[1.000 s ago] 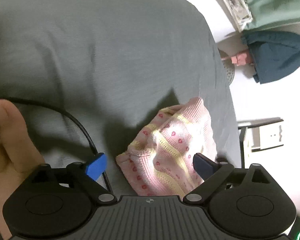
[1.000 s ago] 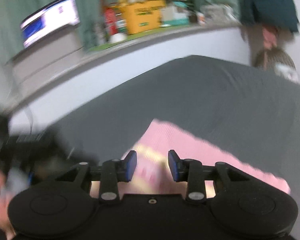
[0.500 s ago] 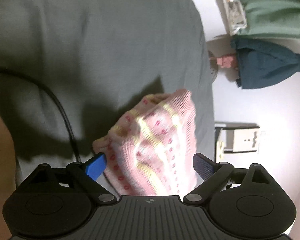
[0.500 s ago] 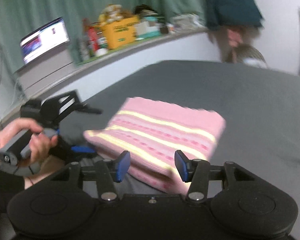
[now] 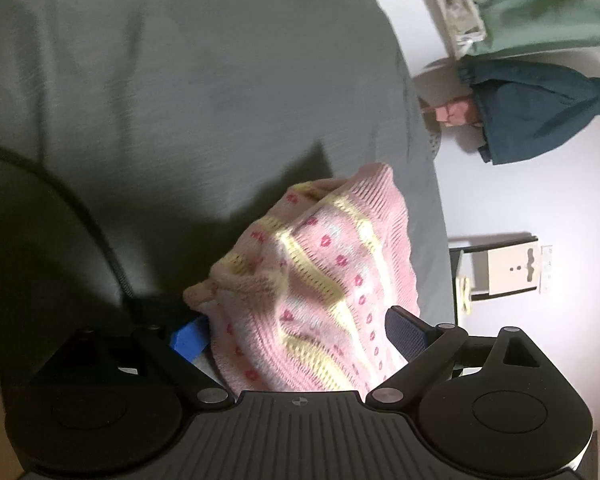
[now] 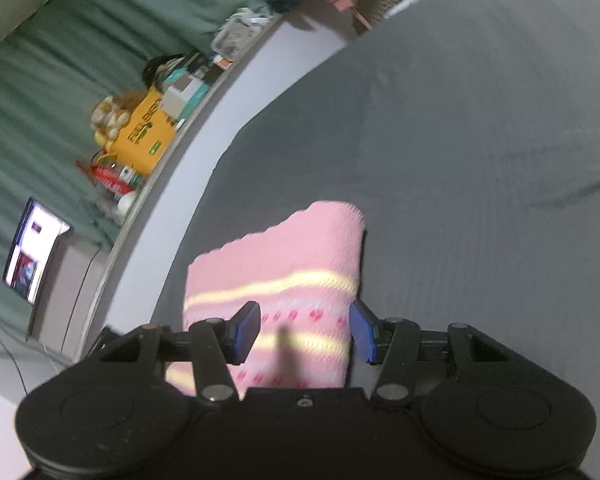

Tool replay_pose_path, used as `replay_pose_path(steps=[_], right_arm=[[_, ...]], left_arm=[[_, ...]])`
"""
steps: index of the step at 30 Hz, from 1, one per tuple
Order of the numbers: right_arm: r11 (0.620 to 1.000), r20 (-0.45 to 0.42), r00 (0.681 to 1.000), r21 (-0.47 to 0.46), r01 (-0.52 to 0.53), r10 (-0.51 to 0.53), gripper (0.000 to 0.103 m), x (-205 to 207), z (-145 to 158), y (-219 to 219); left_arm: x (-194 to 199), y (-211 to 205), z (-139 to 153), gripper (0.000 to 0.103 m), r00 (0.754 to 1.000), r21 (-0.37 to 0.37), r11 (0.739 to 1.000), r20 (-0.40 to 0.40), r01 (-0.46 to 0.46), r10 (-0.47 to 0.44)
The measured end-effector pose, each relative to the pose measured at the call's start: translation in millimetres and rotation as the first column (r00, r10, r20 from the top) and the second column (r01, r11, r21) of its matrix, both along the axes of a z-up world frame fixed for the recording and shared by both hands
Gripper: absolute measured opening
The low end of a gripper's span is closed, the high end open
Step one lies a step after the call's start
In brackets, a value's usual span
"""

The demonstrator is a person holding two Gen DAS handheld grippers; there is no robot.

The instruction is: Fold clothes

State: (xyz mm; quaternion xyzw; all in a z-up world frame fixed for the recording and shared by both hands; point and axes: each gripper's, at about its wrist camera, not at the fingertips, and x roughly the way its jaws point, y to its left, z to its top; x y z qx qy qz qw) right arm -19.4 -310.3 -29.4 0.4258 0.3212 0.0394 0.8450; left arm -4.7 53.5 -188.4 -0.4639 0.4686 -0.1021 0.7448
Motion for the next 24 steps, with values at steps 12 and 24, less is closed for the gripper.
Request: replay_pose_path(steps=[12, 24], right_arm=[[0.983, -0.049, 0.998, 0.181, -0.027, 0.037, 0.051, 59.8, -39.3, -15.0], [0.963, -0.073, 0.987, 0.241, -0.122, 0.143, 0.068, 95.6, -39.3, -17.5]], left_arm=[[10.7, 12.7, 1.8, 0.05, 0.999, 0.074, 0.997, 0.04, 0.013, -0.016], [11.6, 18.2, 3.3, 0.041, 0.998, 0.111, 0.993, 0.044, 0.036, -0.041]])
